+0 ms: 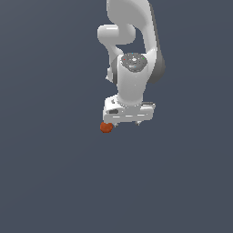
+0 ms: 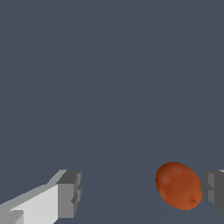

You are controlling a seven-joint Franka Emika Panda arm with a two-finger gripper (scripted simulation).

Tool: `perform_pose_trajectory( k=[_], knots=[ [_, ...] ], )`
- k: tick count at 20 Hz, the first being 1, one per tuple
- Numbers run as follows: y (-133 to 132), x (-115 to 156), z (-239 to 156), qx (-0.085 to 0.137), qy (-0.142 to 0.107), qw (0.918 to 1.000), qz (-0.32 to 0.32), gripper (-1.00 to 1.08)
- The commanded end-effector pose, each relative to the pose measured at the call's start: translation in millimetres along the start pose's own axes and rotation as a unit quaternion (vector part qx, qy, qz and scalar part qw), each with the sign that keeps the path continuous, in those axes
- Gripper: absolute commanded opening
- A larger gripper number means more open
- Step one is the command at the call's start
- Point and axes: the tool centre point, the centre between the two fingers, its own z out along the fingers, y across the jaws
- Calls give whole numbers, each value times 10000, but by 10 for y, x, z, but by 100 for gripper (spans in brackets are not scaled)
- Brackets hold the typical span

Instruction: Pick up the object and move it to a goal position.

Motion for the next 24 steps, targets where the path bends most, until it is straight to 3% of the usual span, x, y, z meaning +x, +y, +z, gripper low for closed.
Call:
perform_pose_trajectory(
  k=[1, 13, 24],
  knots=[
    [0, 0, 0, 0, 0, 10000, 0, 100],
    [84, 56, -185, 98, 130, 9997, 179, 100],
    [369, -174, 129, 71, 84, 9976, 678, 100]
  ],
)
